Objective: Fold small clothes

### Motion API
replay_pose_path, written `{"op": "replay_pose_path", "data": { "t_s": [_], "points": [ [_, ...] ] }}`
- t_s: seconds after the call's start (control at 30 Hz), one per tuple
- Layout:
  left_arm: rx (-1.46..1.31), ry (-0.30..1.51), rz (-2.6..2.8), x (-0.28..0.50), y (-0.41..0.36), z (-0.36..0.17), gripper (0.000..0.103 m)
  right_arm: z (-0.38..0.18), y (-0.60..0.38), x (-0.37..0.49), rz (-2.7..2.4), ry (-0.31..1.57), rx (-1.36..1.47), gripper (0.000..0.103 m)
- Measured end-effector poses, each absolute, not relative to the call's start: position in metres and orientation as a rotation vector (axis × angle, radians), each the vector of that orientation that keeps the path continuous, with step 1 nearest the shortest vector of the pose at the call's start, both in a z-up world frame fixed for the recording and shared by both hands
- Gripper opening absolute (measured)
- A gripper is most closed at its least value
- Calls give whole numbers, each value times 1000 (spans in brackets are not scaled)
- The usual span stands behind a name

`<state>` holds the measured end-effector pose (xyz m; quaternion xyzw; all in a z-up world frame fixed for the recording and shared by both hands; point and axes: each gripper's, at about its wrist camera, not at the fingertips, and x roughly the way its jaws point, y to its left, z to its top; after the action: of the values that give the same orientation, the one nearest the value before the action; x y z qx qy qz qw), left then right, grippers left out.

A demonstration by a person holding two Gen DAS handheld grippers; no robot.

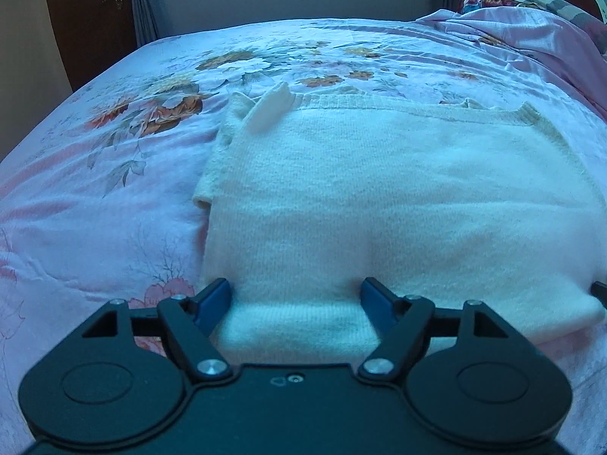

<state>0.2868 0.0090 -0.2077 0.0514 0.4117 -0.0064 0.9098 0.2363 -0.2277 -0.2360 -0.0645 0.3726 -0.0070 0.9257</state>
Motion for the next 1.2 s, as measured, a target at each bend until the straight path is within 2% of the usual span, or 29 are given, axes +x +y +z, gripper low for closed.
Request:
{"op": "replay_pose_path", "data": {
  "t_s": [0.47, 0.57, 0.63, 0.67, 0.73, 0.87, 0.93, 1.0, 1.07, 1.2],
  "points": [
    [108, 831, 3, 285, 8, -208, 78, -236, -226, 231, -29, 744, -126, 30],
    [110, 822, 15, 285, 11, -206, 88, -234, -228, 229, -27, 741, -110, 30],
    [102, 832, 28, 286, 15, -206, 101, -233, -228, 228, -28, 737, -100, 30],
    [85, 843, 22, 287, 19, -206, 101, -232, -229, 227, -27, 735, -97, 30],
    [75, 856, 7, 288, 25, -200, 100, -229, -231, 226, -11, 728, -93, 30],
    [142, 762, 15, 282, 22, -177, 96, -208, -246, 221, 49, 662, -58, 30],
    [146, 754, -21, 291, 17, -170, 90, -199, -248, 230, 78, 631, -79, 30],
    [144, 765, -61, 311, 10, -169, 89, -191, -251, 254, 119, 637, -74, 30],
    [163, 792, -78, 336, 1, -174, 79, -186, -252, 280, 135, 640, -71, 30],
    [143, 847, -71, 395, -5, -189, 77, -182, -256, 341, 143, 652, -81, 30]
  ]
}}
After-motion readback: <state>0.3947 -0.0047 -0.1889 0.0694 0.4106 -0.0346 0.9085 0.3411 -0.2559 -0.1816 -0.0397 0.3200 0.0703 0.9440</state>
